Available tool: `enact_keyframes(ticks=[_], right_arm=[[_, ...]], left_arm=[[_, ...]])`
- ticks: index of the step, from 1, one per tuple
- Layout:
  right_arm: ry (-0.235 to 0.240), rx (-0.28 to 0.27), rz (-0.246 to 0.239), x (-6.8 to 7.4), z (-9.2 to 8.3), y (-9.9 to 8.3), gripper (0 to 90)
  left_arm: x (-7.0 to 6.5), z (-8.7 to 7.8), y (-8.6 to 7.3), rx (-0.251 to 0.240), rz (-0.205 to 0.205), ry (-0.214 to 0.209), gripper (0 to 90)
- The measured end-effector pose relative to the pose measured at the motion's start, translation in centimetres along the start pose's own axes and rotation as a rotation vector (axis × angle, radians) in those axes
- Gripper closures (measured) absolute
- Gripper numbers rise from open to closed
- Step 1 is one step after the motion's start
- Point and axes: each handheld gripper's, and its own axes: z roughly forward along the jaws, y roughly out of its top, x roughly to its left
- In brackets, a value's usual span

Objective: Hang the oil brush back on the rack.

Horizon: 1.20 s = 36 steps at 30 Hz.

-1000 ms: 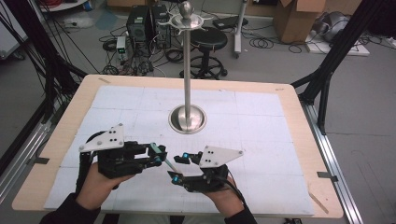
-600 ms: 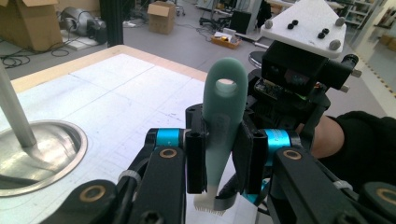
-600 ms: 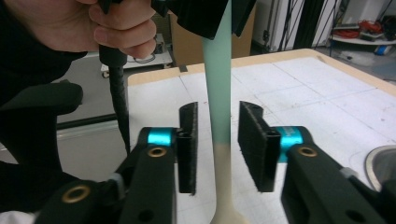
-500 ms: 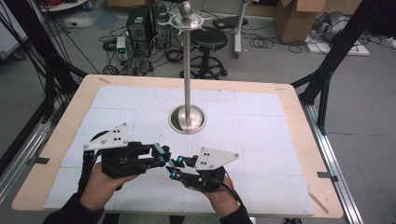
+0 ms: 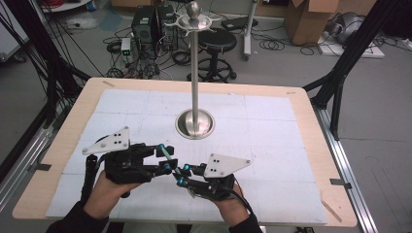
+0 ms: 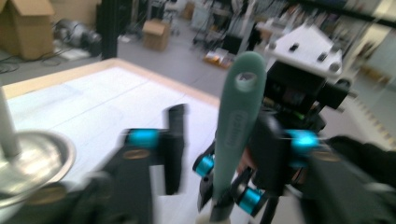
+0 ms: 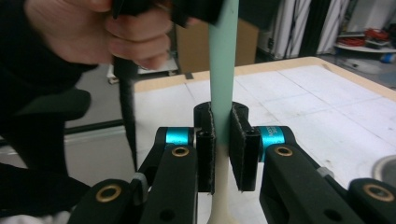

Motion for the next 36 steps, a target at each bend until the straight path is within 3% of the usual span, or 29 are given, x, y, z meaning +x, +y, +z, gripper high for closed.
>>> enact_keyframes(ticks=[1, 2, 3, 4, 5, 6, 9, 10, 11, 12, 18, 22, 26, 36], right_arm=[[0.012, -0.005, 0.006, 0.0, -0.1, 0.0, 81.7], [0.035, -0.023, 0.022, -0.1, -0.2, 0.0, 81.7], [0.035, -0.023, 0.022, -0.1, -0.2, 0.0, 81.7], [0.086, -0.046, 0.041, -0.3, -0.4, 0.0, 81.7], [0.086, -0.046, 0.041, -0.3, -0.4, 0.0, 81.7], [0.129, -0.062, 0.058, -0.4, -0.5, -0.1, 81.6], [0.166, -0.078, 0.068, -0.6, -0.5, -0.2, 81.6], [0.218, -0.093, 0.088, -0.7, -0.4, -0.4, 81.6], [0.218, -0.093, 0.088, -0.7, -0.4, -0.4, 81.6], [0.265, -0.108, 0.097, -0.8, -0.3, -0.5, 81.6], [0.363, -0.130, 0.111, -0.7, 0.0, -0.4, 81.6], [0.405, -0.131, 0.114, -0.6, 0.3, -0.5, 81.5], [0.447, -0.129, 0.125, -0.6, 0.6, -0.5, 81.6], [0.506, -0.149, 0.150, -0.7, 0.8, -0.7, 81.5]], left_arm=[[0.0, 0.0, 0.0, 0.000, 0.000, 0.000, 43.7], [0.2, -0.2, -0.2, -0.037, -0.011, -0.051, 41.4], [0.2, -0.2, -0.2, -0.037, -0.011, -0.051, 41.0], [0.3, -0.4, -0.3, -0.071, -0.009, -0.089, 40.0], [0.3, -0.4, -0.3, -0.071, -0.009, -0.089, 39.8], [0.4, -0.6, -0.3, -0.094, -0.006, -0.129, 39.8], [0.4, -0.7, -0.3, -0.116, -0.002, -0.167, 40.4], [0.4, -0.8, -0.2, -0.130, -0.005, -0.202, 40.7], [0.4, -0.8, -0.2, -0.130, -0.005, -0.202, 41.5], [0.4, -0.8, -0.3, -0.132, 0.007, -0.224, 42.3], [0.1, -0.6, -0.4, -0.123, 0.015, -0.292, 46.7], [0.1, -0.6, -0.4, -0.133, 0.012, -0.327, 51.6], [0.0, -0.5, -0.4, -0.134, 0.014, -0.365, 62.1], [-0.1, -0.3, -0.5, -0.134, 0.029, -0.401, 76.2]])
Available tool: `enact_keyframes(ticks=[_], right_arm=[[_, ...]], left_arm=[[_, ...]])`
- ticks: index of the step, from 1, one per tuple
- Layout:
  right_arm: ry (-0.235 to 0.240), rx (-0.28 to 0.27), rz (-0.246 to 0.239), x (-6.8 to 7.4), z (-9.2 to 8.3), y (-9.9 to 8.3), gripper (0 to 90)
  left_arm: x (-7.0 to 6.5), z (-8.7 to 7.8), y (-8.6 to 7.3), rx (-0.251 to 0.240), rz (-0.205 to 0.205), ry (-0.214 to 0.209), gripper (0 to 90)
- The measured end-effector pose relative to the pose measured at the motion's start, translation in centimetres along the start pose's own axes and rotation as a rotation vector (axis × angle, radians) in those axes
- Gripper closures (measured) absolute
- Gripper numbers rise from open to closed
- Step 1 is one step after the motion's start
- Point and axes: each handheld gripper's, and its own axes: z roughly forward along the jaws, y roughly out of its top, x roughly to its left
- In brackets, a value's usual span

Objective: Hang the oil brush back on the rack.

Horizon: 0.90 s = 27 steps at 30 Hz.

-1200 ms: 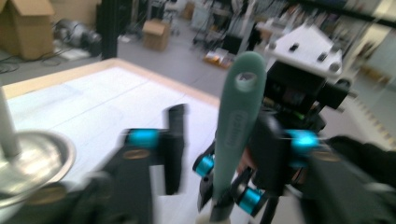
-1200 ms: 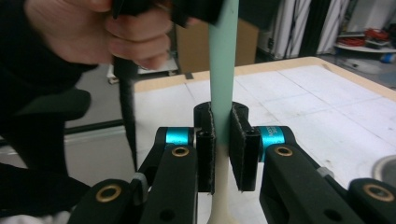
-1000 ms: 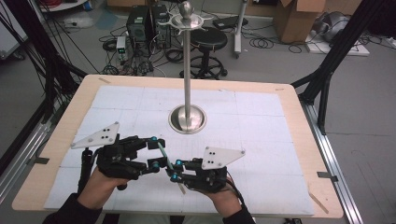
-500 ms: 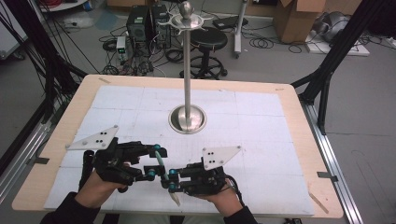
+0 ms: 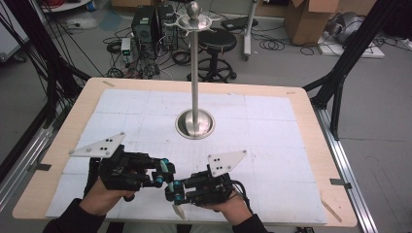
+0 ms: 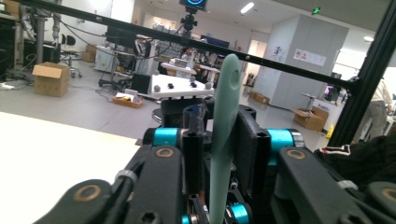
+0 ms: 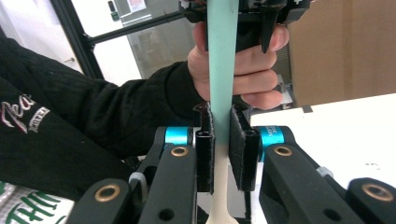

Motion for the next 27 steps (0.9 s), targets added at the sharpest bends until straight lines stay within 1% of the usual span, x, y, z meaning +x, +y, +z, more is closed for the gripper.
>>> enact_keyframes(ticks=[1, 2, 6, 7, 8, 9, 10, 11, 12, 13, 14, 15, 16, 17, 18, 19, 20, 21, 22, 23, 24, 25, 26, 27], right_arm=[[0.000, 0.000, 0.000, 0.0, 0.0, 0.0, 81.5], [0.013, -0.003, 0.007, -0.1, 0.0, -0.1, 81.5], [0.010, -0.004, 0.016, -0.1, -0.1, -0.2, 80.8], [0.004, -0.009, 0.018, -0.2, -0.2, -0.2, 77.2], [0.004, -0.009, 0.018, -0.2, -0.2, -0.2, 77.2], [-0.026, -0.028, 0.039, -0.3, -0.4, -0.2, 62.8], [-0.026, -0.028, 0.039, -0.3, -0.4, -0.2, 62.8], [-0.061, -0.027, 0.049, -0.3, -0.8, -0.1, 57.3], [-0.084, -0.027, 0.048, -0.2, -1.0, -0.1, 54.3], [-0.084, -0.027, 0.048, -0.2, -1.0, -0.1, 54.3], [-0.133, -0.018, 0.046, 0.0, -1.5, -0.1, 49.9], [-0.154, -0.011, 0.041, 0.1, -1.7, -0.1, 48.3], [-0.196, 0.002, 0.033, 0.2, -2.0, -0.1, 45.9], [-0.196, 0.002, 0.033, 0.2, -2.0, -0.1, 45.9], [-0.255, 0.021, 0.021, 0.5, -2.6, -0.1, 43.0], [-0.255, 0.021, 0.021, 0.5, -2.6, -0.1, 43.0], [-0.327, 0.038, 0.015, 0.8, -3.3, -0.2, 40.3], [-0.353, 0.044, 0.010, 0.9, -3.6, -0.2, 40.1], [-0.391, 0.048, -0.002, 1.0, -4.1, -0.2, 39.6], [-0.411, 0.050, 0.002, 1.2, -4.4, -0.2, 38.5], [-0.448, 0.048, 0.005, 1.4, -4.9, -0.2, 36.1], [-0.448, 0.048, 0.005, 1.4, -4.9, -0.2, 36.1], [-0.508, 0.042, -0.002, 1.7, -5.7, -0.2, 32.7], [-0.528, 0.042, -0.011, 1.8, -6.0, -0.2, 30.7]], left_arm=[[0.0, 0.0, 0.0, 0.000, 0.000, 0.000, 77.5], [0.0, 0.0, 0.0, 0.006, 0.000, 0.000, 78.7], [0.0, 0.0, 0.0, 0.010, 0.005, 0.012, 79.6], [-0.1, 0.0, 0.1, 0.016, 0.017, 0.045, 80.0], [-0.1, 0.0, 0.1, 0.016, 0.017, 0.045, 80.3], [0.0, -0.1, 0.1, 0.027, 0.023, 0.071, 80.6], [0.0, -0.1, 0.1, 0.027, 0.023, 0.071, 80.7], [0.0, -0.1, 0.1, 0.032, 0.029, 0.093, 80.9], [0.0, -0.1, 0.2, 0.033, 0.033, 0.107, 81.0], [0.0, -0.2, 0.2, 0.032, 0.033, 0.124, 81.0], [0.1, -0.2, 0.3, 0.040, 0.038, 0.159, 81.3], [0.1, -0.2, 0.3, 0.040, 0.038, 0.159, 81.4], [0.2, -0.2, 0.3, 0.051, 0.045, 0.192, 81.5], [0.2, -0.2, 0.3, 0.051, 0.045, 0.192, 81.6], [0.3, -0.2, 0.5, 0.059, 0.049, 0.221, 81.8], [0.3, -0.2, 0.5, 0.059, 0.049, 0.221, 81.9], [0.5, -0.1, 0.7, 0.064, 0.048, 0.247, 82.0], [0.5, -0.1, 0.7, 0.064, 0.048, 0.247, 82.1], [0.9, -0.1, 0.9, 0.068, 0.050, 0.271, 82.2], [0.9, -0.1, 0.9, 0.068, 0.050, 0.271, 82.2], [1.3, -0.1, 1.2, 0.067, 0.047, 0.291, 82.3], [1.3, -0.1, 1.2, 0.067, 0.047, 0.291, 82.4], [1.8, 0.0, 1.6, 0.067, 0.047, 0.308, 82.4], [2.1, 0.1, 1.8, 0.066, 0.046, 0.317, 82.4]])
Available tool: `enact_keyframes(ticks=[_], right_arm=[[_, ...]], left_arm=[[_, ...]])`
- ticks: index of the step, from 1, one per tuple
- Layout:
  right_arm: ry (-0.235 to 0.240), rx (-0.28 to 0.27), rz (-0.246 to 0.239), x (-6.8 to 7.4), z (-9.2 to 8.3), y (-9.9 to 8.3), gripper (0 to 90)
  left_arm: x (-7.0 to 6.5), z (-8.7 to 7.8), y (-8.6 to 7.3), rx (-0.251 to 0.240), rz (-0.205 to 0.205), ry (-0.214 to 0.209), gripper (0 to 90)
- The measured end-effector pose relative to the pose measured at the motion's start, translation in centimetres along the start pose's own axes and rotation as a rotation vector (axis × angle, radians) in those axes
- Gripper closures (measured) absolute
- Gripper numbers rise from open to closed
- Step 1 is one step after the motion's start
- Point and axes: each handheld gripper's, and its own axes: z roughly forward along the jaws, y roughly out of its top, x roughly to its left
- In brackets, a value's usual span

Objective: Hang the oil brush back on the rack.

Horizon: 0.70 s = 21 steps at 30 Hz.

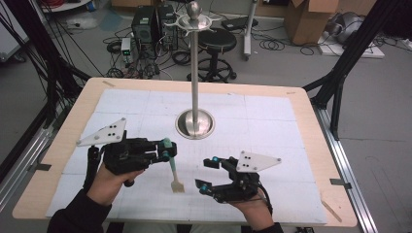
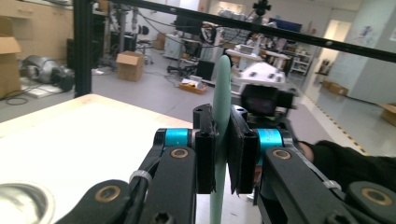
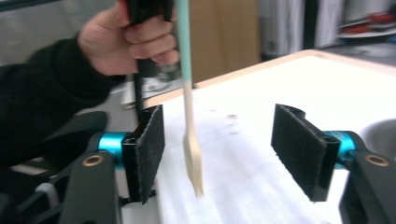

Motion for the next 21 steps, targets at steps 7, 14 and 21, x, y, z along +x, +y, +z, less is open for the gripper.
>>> enact_keyframes(ticks=[7, 14, 21], right_arm=[[-0.193, 0.000, -0.060, -0.4, -2.8, -0.2, 24.0], [-0.243, -0.011, -0.066, -0.7, -3.8, -0.5, 23.9], [-0.263, -0.015, -0.087, -0.6, -4.0, -0.5, 23.9]], left_arm=[[1.9, 0.9, 1.8, 0.009, 0.001, 0.042, 82.6], [3.7, 2.0, 4.3, 0.016, 0.001, 0.037, 82.5], [6.6, 3.3, 8.2, 0.013, -0.005, 0.026, 82.6]])
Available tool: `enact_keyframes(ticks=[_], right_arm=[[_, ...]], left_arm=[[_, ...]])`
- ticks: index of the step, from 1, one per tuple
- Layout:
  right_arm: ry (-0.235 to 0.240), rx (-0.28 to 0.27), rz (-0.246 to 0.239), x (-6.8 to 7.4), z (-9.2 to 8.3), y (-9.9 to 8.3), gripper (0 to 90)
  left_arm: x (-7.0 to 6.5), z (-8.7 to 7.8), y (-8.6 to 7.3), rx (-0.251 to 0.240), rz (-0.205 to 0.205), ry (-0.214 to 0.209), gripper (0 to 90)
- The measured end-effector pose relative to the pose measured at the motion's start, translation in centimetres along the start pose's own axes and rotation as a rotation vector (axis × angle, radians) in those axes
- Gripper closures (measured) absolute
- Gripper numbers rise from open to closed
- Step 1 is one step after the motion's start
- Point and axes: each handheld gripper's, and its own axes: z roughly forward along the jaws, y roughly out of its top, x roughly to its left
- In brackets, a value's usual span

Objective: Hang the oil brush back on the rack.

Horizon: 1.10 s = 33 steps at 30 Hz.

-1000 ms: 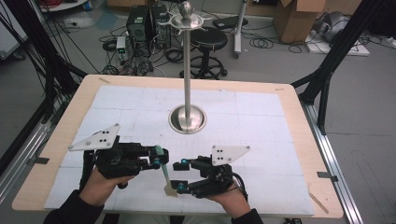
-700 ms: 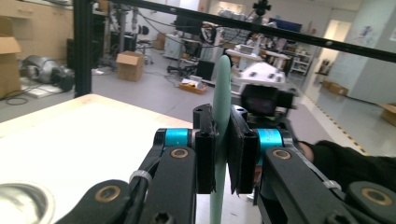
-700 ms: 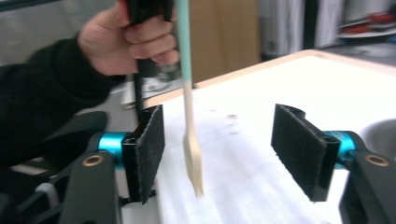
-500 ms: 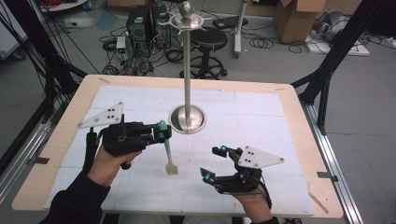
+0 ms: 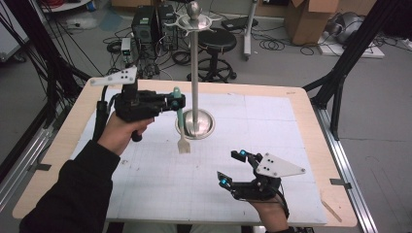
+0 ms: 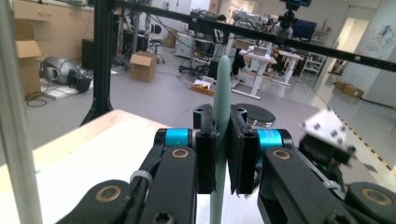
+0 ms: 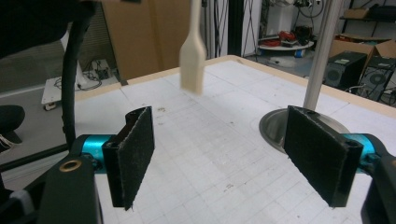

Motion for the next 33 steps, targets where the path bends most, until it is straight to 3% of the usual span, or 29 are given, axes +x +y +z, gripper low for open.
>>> enact_keyframes(ticks=[8, 12, 19, 33], right_arm=[[-0.003, -0.013, 0.006, -0.3, -0.4, 0.0, 23.9], [-0.028, -0.021, 0.008, -0.5, -0.8, 0.0, 22.6], [-0.044, -0.032, 0.014, -0.9, -1.2, -0.1, 22.2], [-0.044, -0.030, 0.024, -1.0, -1.4, -0.2, 22.2]], left_arm=[[1.9, 0.9, 2.7, -0.005, 0.005, 0.002, 82.6], [3.3, 1.4, 4.1, -0.003, 0.002, 0.007, 82.6], [4.2, 2.2, 6.0, -0.002, 0.010, -0.010, 82.6], [6.1, 3.0, 7.1, -0.020, -0.024, -0.028, 82.6]])
